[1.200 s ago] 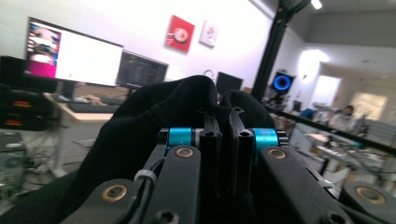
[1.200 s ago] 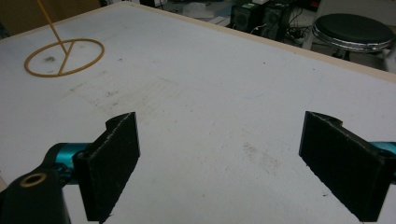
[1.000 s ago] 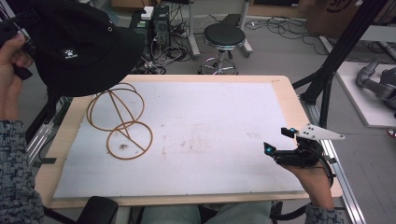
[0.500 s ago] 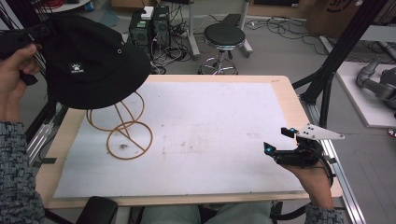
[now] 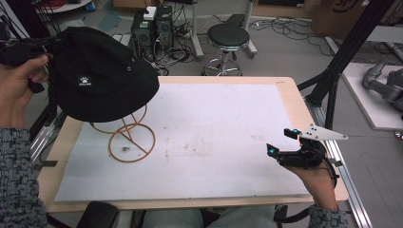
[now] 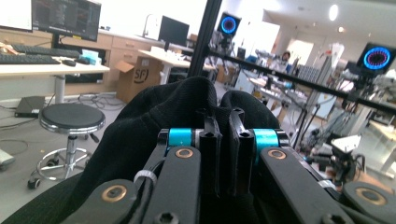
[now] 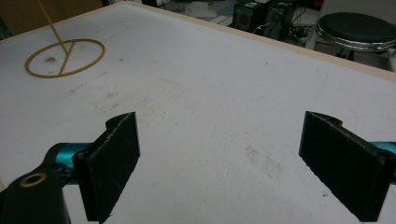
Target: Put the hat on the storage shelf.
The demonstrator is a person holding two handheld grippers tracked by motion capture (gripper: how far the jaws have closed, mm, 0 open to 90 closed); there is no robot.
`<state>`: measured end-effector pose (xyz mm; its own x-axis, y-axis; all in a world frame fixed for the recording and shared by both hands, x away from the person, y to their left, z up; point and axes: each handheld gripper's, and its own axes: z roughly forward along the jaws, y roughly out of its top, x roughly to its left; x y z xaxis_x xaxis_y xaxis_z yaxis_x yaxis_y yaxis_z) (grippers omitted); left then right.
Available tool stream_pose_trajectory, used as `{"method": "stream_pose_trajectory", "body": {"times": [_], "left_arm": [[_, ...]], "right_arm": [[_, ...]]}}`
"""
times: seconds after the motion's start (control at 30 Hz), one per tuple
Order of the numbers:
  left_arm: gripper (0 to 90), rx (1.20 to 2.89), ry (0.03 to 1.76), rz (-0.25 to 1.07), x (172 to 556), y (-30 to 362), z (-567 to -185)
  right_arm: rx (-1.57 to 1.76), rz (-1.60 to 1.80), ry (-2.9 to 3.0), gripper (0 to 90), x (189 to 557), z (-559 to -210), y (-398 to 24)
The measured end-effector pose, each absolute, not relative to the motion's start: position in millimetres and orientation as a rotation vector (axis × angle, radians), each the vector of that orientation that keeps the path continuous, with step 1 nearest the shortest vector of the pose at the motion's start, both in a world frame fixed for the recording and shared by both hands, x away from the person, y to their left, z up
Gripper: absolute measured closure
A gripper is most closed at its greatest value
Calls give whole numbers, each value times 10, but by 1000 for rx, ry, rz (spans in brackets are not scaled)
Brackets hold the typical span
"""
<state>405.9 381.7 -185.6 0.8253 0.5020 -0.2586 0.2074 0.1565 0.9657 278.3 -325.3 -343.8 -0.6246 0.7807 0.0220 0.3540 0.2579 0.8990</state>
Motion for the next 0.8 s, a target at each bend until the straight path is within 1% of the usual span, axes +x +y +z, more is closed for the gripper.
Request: {"method": "stream_pose_trajectory", "body": {"times": [0.27, 0.53, 0.8], "left_arm": [[850, 1438, 610, 234, 3945, 3772, -1958], [851, 1431, 625, 265, 3817, 3741, -2055], [850, 1464, 624, 292, 3711, 3611, -2120]], "right_arm": [[998, 1358, 2126, 121, 2891, -3423, -3150], [958, 1382, 2166, 121, 3041, -3430, -3001], [913, 1396, 2193, 121, 3181, -3416, -2867]]}}
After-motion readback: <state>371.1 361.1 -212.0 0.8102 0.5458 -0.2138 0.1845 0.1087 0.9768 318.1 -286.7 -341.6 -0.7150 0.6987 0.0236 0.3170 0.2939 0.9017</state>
